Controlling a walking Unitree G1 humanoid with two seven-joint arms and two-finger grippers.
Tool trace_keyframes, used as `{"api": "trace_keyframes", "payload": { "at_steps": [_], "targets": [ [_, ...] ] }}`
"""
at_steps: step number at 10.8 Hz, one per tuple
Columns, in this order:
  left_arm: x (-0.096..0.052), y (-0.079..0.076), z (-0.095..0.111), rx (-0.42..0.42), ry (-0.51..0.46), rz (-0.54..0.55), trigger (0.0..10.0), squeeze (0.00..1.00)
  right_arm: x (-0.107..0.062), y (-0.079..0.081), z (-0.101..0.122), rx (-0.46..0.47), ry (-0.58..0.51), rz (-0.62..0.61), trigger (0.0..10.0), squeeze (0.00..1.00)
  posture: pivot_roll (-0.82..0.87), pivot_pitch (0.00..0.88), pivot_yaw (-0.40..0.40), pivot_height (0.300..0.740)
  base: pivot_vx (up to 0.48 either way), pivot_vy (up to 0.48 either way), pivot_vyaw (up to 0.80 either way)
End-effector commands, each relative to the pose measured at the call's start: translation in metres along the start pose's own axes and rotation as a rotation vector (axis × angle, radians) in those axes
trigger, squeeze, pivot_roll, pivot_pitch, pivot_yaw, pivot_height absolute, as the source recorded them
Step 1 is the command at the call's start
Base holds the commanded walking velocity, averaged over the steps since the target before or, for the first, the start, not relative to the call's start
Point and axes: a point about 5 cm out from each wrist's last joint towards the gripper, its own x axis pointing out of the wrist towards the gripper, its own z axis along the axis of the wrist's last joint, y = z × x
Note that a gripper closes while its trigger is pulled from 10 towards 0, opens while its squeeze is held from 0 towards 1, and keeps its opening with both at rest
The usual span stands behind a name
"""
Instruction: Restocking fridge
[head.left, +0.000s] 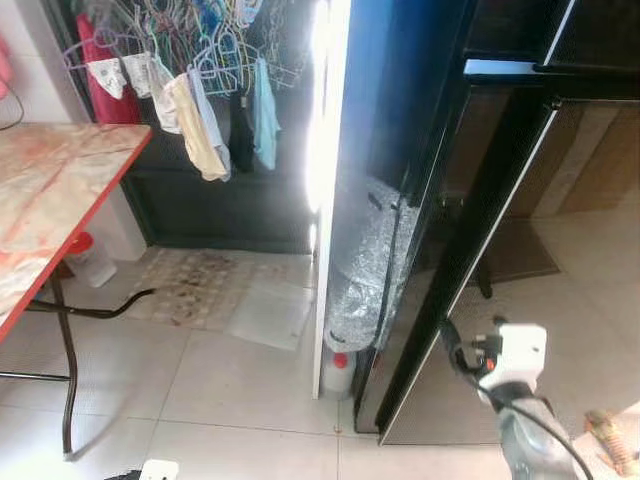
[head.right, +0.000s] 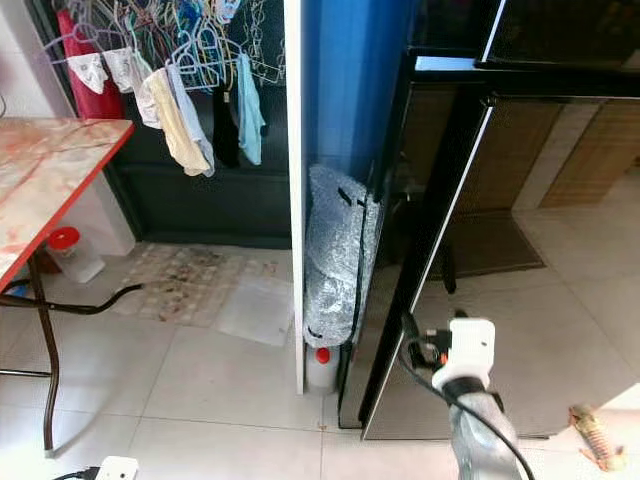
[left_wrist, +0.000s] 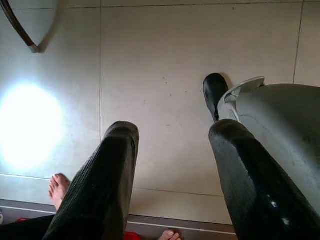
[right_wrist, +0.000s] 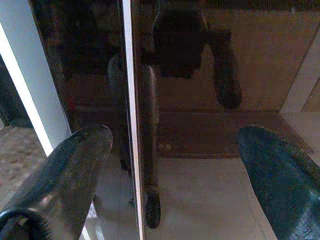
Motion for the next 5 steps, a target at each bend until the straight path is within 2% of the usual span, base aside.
{"api": "trace_keyframes", "payload": {
  "at_steps": [1,5],
  "targets": [
    [-0.001,-0.001,-0.004,-0.005,0.011,0.003,10.0,0.00,0.004,0.001,0.006,-0.010,-0.010,0.008,10.0,0.00,-0.14,0.000,-0.023,0.740,0.000,0.000,0.00],
    [-0.001,-0.002,-0.004,-0.012,0.011,0.004,10.0,0.00,0.016,0.006,0.016,-0.019,-0.030,0.045,10.0,0.00,-0.14,0.000,-0.028,0.740,0.000,0.000,0.00]
  ]
}}
